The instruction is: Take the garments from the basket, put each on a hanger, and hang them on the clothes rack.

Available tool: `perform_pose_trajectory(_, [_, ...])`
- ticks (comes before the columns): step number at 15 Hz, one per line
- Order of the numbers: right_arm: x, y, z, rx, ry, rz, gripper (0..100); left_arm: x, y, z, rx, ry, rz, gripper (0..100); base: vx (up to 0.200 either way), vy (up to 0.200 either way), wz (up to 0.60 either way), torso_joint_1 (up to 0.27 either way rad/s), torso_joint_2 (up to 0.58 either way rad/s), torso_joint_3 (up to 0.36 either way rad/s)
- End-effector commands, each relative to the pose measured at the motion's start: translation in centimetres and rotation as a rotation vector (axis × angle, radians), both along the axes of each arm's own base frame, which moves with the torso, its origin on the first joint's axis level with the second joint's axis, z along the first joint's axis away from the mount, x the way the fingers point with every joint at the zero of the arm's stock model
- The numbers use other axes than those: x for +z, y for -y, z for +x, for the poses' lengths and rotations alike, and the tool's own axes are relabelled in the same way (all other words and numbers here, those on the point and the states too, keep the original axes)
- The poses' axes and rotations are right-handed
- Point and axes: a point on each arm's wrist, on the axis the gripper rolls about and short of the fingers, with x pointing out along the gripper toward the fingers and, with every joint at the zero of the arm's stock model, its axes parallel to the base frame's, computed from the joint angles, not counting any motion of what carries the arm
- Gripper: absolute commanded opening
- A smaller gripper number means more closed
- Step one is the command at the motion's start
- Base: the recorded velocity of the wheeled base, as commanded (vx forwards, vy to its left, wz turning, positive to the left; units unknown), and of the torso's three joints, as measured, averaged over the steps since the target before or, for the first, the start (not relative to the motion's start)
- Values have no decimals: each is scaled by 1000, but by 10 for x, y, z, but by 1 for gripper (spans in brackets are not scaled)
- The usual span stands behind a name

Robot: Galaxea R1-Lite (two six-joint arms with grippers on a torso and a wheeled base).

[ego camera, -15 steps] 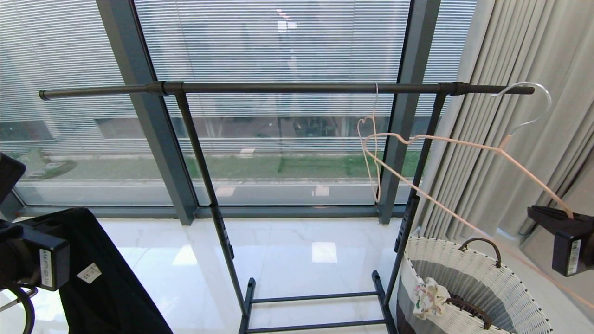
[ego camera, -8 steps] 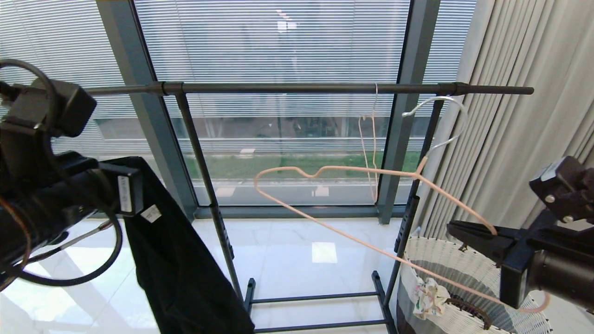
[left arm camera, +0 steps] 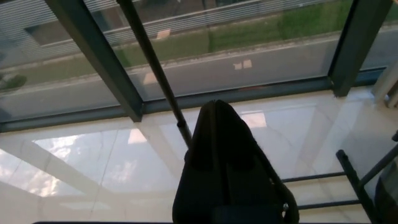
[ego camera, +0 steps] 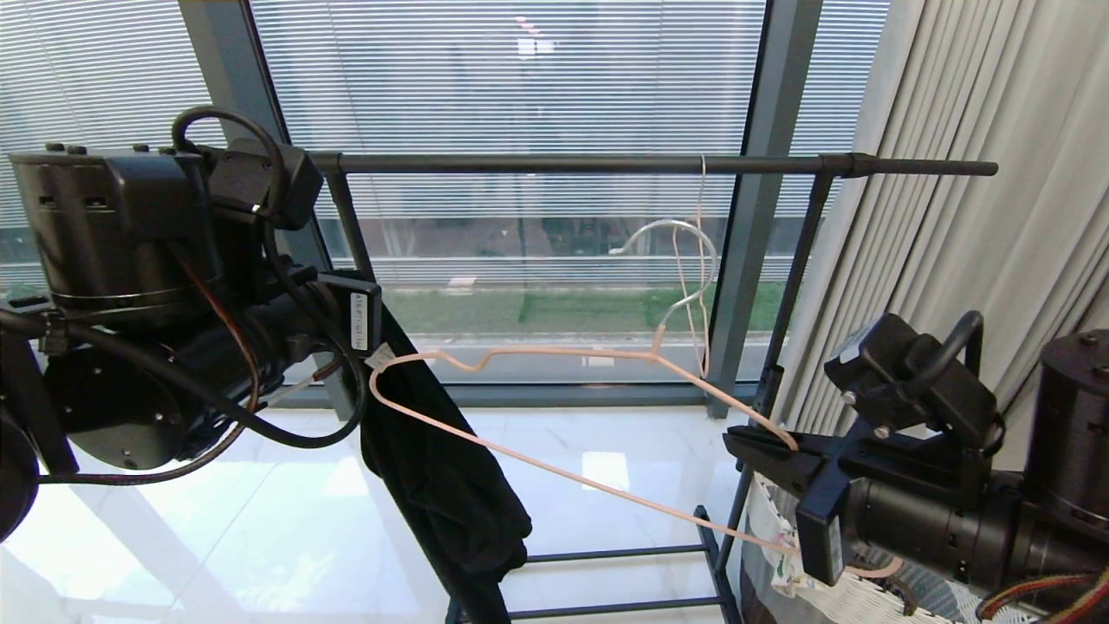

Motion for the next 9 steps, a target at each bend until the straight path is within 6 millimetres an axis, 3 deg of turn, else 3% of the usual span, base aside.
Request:
perform_pose_trajectory(1, [-5, -12, 9, -3, -9, -14, 0, -3, 6, 1, -17, -9, 4, 0, 0, 0, 0, 0, 0, 0])
perform_pose_trajectory(9, [4, -30, 24, -46, 26, 22, 0, 5, 8, 0, 20, 20, 1, 0, 0, 0, 0, 0, 0, 0])
